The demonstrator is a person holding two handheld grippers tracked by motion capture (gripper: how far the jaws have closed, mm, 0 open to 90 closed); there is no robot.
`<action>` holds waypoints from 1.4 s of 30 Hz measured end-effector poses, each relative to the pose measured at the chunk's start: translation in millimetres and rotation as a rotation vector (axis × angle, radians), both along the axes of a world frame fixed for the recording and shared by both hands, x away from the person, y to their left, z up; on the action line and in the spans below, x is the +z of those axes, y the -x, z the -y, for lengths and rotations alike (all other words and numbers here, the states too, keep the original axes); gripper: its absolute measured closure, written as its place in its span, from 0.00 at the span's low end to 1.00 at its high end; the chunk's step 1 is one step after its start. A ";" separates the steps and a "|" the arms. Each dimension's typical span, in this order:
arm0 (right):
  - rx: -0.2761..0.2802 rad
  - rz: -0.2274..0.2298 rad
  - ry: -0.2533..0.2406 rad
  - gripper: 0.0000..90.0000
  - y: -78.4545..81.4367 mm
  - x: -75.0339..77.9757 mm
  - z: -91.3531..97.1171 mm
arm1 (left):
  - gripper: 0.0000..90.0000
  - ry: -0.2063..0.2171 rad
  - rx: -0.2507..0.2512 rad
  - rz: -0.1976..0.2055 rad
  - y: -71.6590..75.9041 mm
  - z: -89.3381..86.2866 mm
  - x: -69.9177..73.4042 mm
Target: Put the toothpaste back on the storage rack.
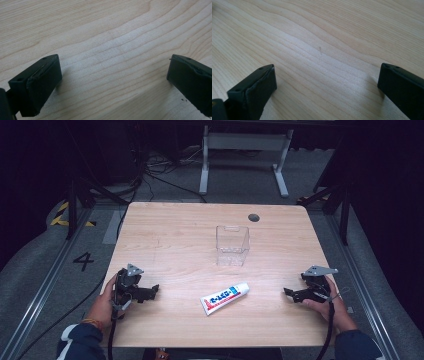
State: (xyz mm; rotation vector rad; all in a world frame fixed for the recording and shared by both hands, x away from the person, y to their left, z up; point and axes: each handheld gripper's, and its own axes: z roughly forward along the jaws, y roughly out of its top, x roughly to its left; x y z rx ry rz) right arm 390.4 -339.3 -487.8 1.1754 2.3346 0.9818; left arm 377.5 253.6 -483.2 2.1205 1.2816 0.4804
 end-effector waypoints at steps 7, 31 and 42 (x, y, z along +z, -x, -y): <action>0.032 -0.025 0.020 0.02 -1.6 2.6 1.0 | 0.00 0.004 -0.061 -0.004 -5.3 -2.0 0.1; 0.194 -0.016 0.068 0.23 9.1 29.2 -14.4 | 0.01 0.000 -0.234 -0.008 1.1 -7.5 0.3; 0.346 0.037 0.107 0.26 17.4 52.7 -48.7 | 0.01 0.005 -0.224 -0.010 2.7 -7.3 -0.1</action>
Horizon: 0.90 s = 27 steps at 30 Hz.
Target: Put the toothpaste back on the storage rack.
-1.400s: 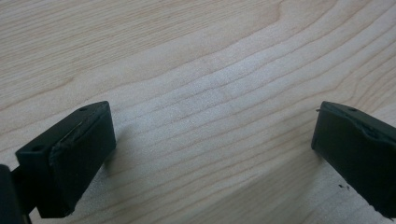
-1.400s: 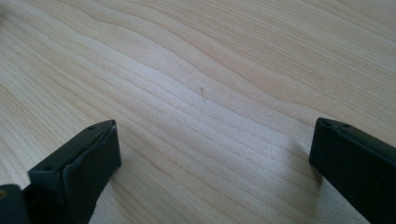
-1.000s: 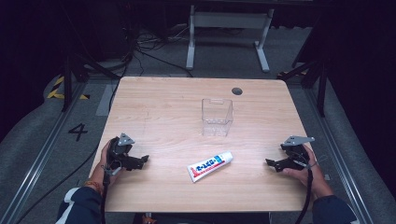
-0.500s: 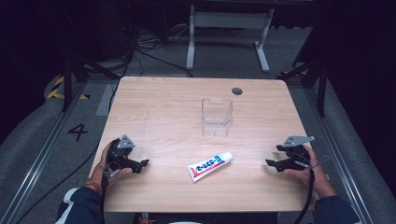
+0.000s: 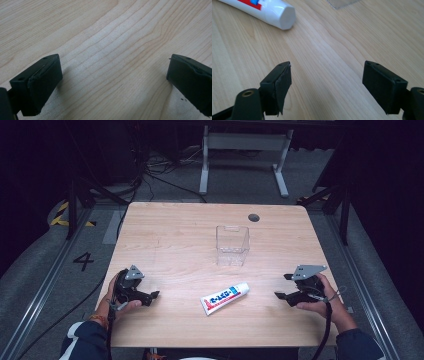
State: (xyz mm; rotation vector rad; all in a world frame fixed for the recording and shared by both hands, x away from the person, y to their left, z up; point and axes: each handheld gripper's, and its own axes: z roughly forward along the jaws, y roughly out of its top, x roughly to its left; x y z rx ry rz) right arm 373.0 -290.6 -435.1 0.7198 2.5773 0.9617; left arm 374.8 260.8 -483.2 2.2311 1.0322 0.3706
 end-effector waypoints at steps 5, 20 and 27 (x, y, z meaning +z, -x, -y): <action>0.063 0.008 0.021 0.26 1.9 7.1 -17.9 | 0.01 0.001 0.002 0.000 0.2 0.1 0.0; 0.198 0.035 0.061 0.27 0.7 22.7 -66.3 | 0.01 0.001 0.002 0.005 0.4 0.1 -0.2; 0.267 0.039 0.092 0.27 2.8 23.6 -89.5 | 0.01 0.001 0.003 0.004 0.6 0.2 -0.1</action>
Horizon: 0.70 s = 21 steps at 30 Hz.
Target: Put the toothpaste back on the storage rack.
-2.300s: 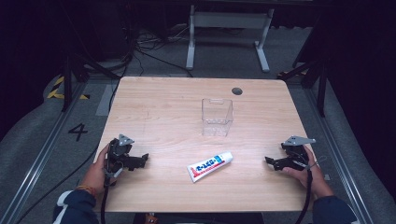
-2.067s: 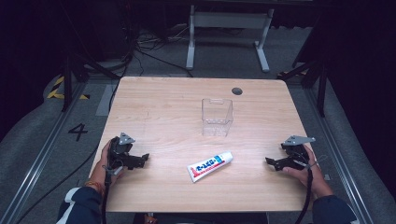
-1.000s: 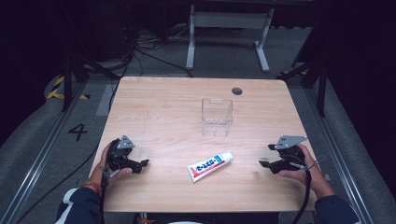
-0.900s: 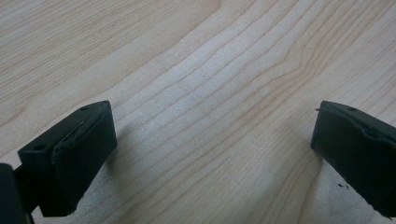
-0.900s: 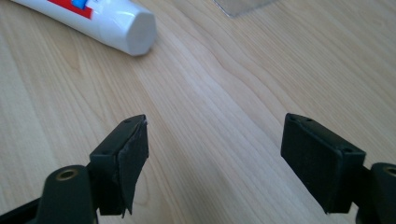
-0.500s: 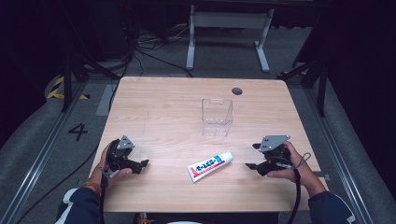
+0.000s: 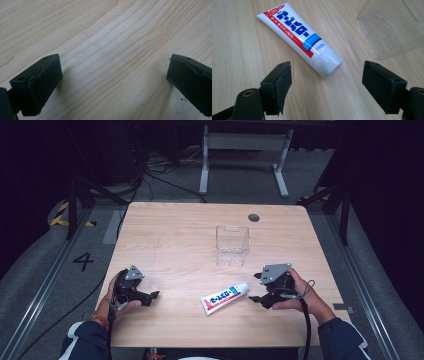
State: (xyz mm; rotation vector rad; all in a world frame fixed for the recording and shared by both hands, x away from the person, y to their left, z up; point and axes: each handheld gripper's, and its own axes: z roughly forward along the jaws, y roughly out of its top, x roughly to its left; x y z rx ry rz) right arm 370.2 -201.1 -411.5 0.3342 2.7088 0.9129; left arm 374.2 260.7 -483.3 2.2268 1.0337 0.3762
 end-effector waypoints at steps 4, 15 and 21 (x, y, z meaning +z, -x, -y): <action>0.032 -0.014 0.024 0.26 -1.7 -2.9 -11.4 | 0.01 0.002 0.001 -0.001 0.1 0.1 -0.1; 0.129 -0.044 0.076 0.27 -4.2 -10.5 -45.7 | 0.01 0.000 0.000 0.000 0.0 0.0 0.0; 0.165 -0.059 0.111 0.28 -7.2 -13.4 -65.5 | 0.01 0.000 0.000 0.000 0.0 0.0 0.0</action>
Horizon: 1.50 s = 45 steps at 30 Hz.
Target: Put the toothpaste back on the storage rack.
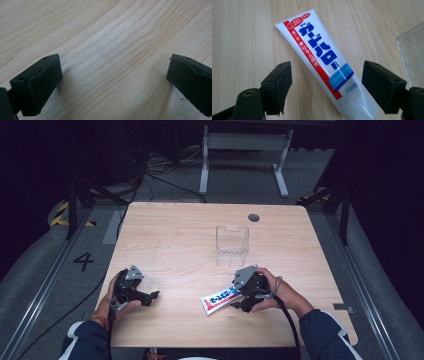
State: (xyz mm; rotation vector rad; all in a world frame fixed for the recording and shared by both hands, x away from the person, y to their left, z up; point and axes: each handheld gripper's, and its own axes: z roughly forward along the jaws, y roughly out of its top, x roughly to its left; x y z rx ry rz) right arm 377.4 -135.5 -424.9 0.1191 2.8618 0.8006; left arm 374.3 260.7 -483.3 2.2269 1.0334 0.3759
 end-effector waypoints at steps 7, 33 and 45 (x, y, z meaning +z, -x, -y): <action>0.040 -0.028 0.053 0.27 -2.4 -7.8 -17.3 | 0.01 -0.001 0.000 0.001 0.0 0.0 0.0; 0.086 -0.120 0.192 0.42 -18.2 -24.0 -55.1 | 0.01 -0.004 -0.002 -0.001 0.4 0.0 0.4; 0.120 -0.132 0.212 0.64 -23.5 -19.7 -57.2 | 0.01 0.002 -0.001 0.003 0.5 0.2 -0.3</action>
